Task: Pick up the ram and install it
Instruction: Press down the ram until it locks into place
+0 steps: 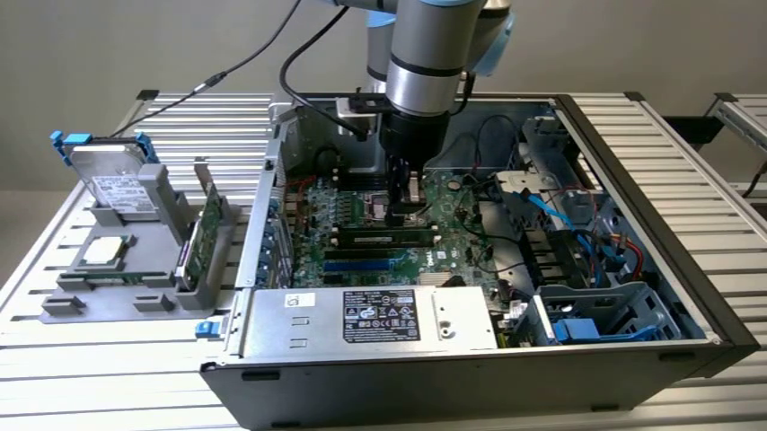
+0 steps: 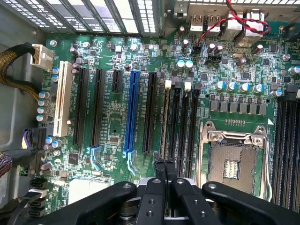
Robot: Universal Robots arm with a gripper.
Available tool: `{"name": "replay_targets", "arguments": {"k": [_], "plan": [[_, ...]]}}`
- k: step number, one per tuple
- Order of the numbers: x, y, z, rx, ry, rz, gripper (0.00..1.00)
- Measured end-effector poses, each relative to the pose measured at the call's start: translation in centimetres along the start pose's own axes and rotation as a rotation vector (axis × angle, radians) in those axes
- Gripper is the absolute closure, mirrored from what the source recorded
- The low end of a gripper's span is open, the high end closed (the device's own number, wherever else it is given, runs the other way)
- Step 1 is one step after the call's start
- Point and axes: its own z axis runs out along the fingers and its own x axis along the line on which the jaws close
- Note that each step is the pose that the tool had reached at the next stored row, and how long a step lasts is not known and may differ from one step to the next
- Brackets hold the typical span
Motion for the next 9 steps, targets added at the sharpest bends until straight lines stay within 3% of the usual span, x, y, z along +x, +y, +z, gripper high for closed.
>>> {"name": "replay_targets", "arguments": {"k": [9], "plan": [[0.0,0.0,0.0,0.0,0.0,0.0,0.9]]}}
